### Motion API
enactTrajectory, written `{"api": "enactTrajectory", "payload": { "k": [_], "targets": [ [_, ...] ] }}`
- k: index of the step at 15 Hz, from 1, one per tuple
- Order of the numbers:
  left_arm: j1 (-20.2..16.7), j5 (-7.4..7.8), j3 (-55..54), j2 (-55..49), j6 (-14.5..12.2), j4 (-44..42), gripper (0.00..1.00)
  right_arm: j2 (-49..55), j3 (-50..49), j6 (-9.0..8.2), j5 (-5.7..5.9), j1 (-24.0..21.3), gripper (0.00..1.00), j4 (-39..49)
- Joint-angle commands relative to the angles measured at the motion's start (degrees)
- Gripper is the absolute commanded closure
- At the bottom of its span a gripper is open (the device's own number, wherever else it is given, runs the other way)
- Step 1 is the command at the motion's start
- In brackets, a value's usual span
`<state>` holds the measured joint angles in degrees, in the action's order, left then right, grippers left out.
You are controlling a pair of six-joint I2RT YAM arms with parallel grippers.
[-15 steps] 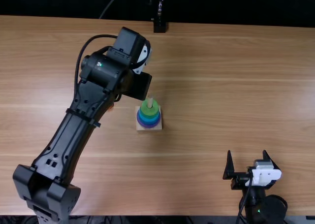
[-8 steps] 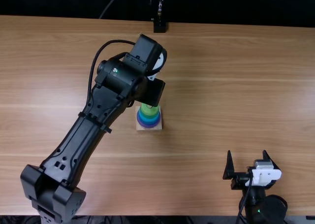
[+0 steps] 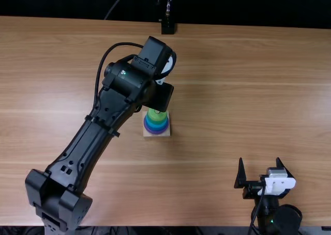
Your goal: Build the Hanoi tower: stack the rings onto the peg from bottom to top in this color order: purple, dark blue, light blue, dark green, light green, yellow, orange.
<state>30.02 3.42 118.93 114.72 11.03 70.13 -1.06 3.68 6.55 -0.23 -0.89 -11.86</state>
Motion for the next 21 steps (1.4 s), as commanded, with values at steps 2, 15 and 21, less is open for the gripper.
{"api": "enactTrajectory", "payload": {
  "k": [2,15,21],
  "targets": [
    [0.7,0.27,2.0,1.8,0.8,-0.3,1.00,1.1,-2.8,0.20,0.55,-0.3,0.00,-3.9],
    [0.9,3.01,1.9,2.9,0.7,2.6,0.00,1.1,-2.8,0.20,0.55,-0.3,0.00,-3.9],
    [-5.6,1.85,2.0,-2.7,0.5,-7.9,0.00,1.1,-2.8,0.20,0.55,-0.3,0.00,-3.9]
  ]
}}
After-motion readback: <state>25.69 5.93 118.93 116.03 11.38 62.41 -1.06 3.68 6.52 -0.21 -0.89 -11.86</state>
